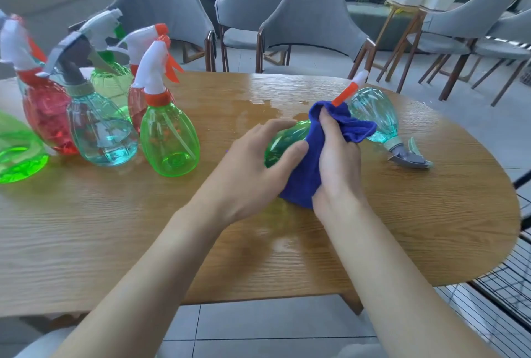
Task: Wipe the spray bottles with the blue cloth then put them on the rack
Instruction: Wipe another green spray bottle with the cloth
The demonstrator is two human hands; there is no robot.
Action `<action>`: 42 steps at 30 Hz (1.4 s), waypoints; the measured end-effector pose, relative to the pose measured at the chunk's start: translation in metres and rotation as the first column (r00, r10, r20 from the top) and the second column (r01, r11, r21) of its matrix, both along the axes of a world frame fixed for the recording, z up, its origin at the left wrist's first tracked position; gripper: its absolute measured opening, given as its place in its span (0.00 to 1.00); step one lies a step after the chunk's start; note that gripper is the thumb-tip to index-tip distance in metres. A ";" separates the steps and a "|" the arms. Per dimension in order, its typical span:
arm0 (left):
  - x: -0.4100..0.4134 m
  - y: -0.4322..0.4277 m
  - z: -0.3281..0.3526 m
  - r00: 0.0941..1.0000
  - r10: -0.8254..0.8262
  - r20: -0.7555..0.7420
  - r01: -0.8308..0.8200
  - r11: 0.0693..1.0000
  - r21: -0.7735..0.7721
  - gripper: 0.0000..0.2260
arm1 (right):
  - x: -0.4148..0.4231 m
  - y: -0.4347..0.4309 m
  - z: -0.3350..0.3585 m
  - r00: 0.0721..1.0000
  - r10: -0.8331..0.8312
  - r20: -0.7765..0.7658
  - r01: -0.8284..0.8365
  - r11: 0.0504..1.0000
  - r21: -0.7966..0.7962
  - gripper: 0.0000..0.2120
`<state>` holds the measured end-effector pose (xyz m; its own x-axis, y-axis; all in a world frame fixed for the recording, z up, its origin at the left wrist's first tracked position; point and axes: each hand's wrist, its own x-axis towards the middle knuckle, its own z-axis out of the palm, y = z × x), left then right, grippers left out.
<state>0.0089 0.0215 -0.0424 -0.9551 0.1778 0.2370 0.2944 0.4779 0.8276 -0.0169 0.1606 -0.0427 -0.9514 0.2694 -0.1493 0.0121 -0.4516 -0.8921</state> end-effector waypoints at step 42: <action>0.000 -0.007 0.011 0.921 -0.125 0.369 0.020 0.961 0.277 0.15 | -0.017 0.001 -0.009 0.997 0.013 0.082 -0.002 0.992 -0.124 0.17</action>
<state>0.0085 0.0149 -0.0315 -0.9683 0.2319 -0.0927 -0.0414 0.2170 0.9753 -0.0343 0.1618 -0.0516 -0.9363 0.2368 -0.2592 0.0873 -0.5581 -0.8251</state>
